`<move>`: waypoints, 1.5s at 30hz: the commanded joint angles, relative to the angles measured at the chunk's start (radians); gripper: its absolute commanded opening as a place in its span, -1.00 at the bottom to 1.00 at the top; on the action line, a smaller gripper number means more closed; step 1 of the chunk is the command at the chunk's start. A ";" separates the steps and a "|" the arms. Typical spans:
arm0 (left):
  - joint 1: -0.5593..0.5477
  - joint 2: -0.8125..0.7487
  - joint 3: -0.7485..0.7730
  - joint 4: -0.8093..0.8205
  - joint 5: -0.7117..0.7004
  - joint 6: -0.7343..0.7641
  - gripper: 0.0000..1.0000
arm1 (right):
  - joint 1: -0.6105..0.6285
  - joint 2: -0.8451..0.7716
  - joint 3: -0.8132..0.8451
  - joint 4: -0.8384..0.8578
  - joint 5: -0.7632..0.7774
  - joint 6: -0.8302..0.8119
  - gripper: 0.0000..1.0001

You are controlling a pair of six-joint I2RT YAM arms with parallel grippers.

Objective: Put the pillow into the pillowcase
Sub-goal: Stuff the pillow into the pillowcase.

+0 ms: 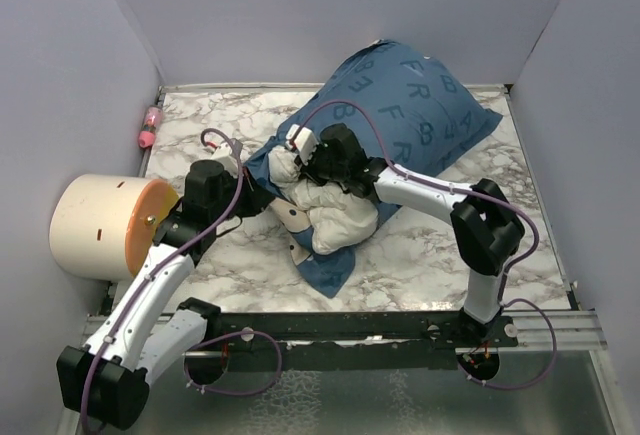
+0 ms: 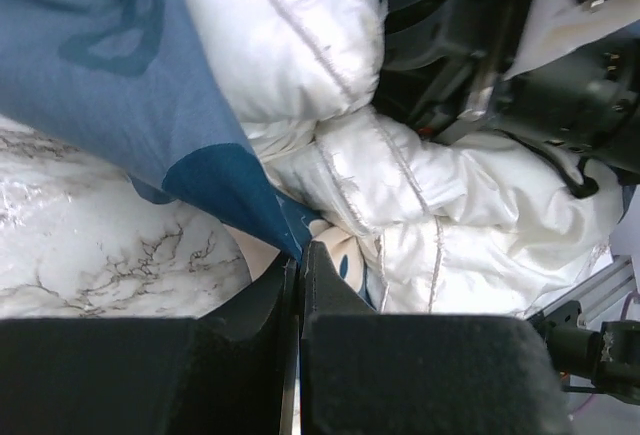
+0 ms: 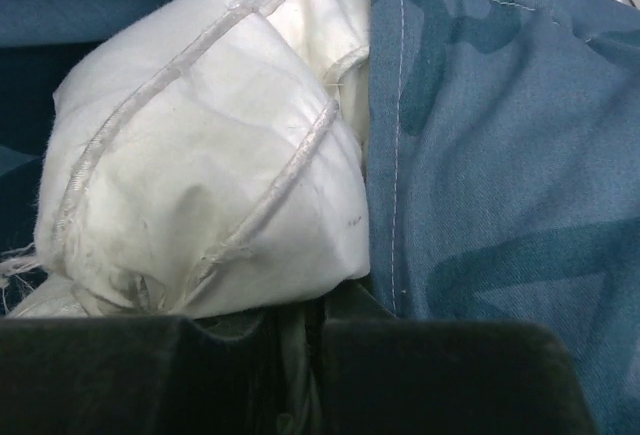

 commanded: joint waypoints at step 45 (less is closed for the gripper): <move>0.061 0.121 -0.291 0.581 0.248 -0.180 -1.00 | -0.099 -0.309 0.012 -0.128 -0.692 0.132 0.38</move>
